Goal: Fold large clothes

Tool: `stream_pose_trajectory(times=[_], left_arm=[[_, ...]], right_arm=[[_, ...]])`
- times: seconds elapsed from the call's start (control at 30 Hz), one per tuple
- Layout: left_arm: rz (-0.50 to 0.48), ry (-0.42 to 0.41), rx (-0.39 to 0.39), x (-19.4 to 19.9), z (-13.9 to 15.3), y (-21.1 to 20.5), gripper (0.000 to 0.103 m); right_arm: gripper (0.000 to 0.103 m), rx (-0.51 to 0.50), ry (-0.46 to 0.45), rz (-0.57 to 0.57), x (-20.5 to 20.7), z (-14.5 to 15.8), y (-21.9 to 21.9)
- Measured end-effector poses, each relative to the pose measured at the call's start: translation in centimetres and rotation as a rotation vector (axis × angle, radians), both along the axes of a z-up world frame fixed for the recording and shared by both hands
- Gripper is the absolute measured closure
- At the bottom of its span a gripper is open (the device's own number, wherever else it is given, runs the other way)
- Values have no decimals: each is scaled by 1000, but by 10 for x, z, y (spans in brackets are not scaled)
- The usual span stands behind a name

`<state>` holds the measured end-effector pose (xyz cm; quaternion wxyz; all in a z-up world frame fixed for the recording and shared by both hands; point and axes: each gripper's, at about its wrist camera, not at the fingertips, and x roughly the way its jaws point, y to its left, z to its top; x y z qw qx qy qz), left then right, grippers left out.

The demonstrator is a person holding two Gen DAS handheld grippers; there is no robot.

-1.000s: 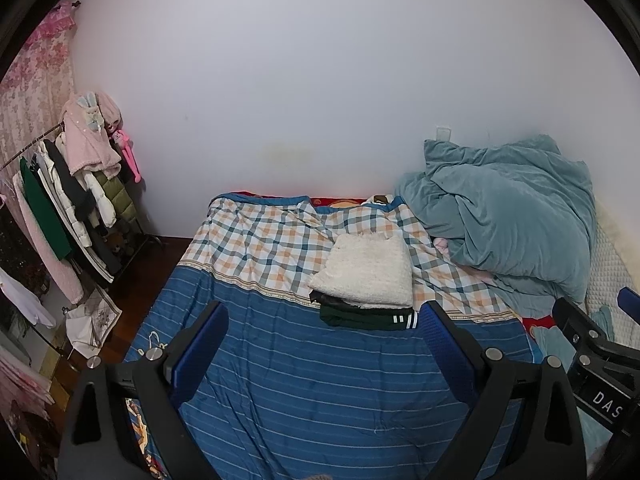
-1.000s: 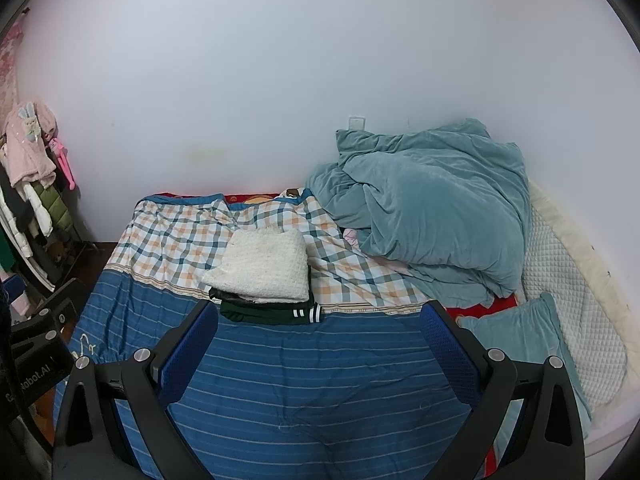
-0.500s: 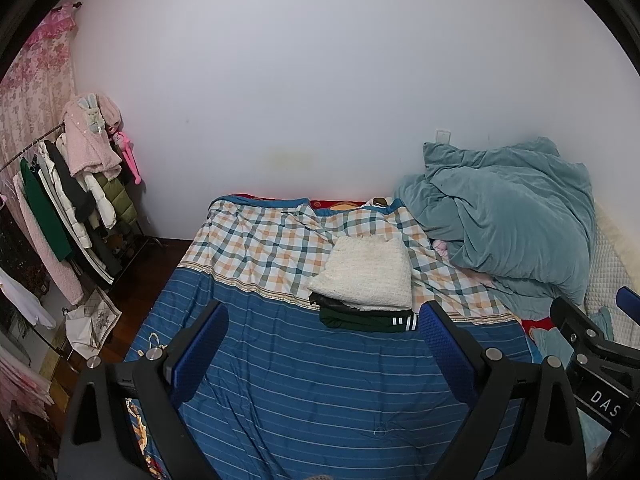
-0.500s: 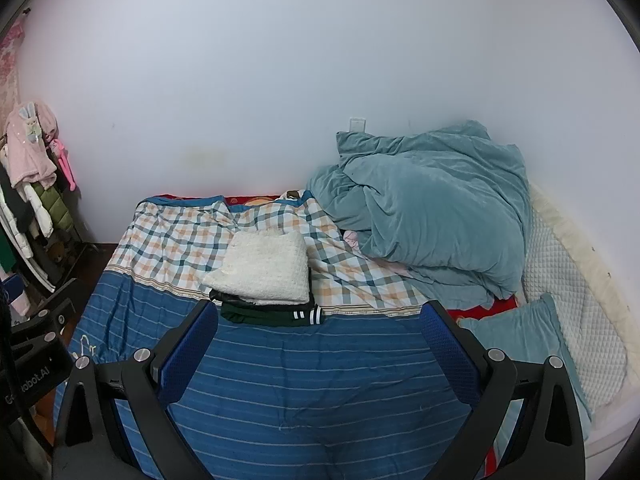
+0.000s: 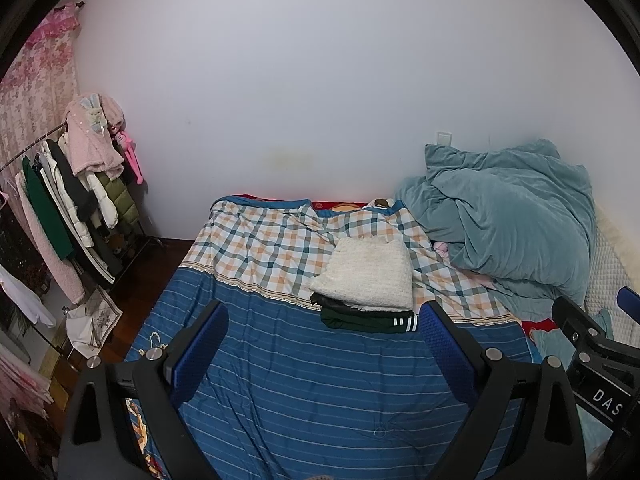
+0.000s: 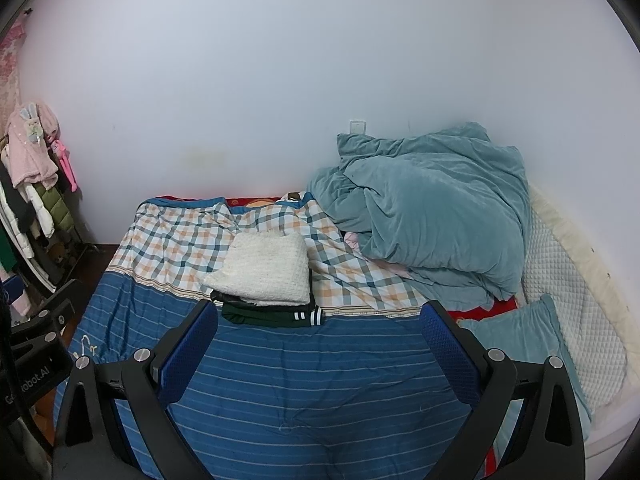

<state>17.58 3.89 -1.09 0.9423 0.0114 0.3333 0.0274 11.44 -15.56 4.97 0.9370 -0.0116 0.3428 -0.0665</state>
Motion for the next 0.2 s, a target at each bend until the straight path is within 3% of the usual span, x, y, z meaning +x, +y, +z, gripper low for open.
stream_pose_trajectory(times=[0.2], left_arm=[[2, -8, 1, -4, 1, 0, 6]], right_arm=[[1, 5, -1, -1, -1, 2, 2]])
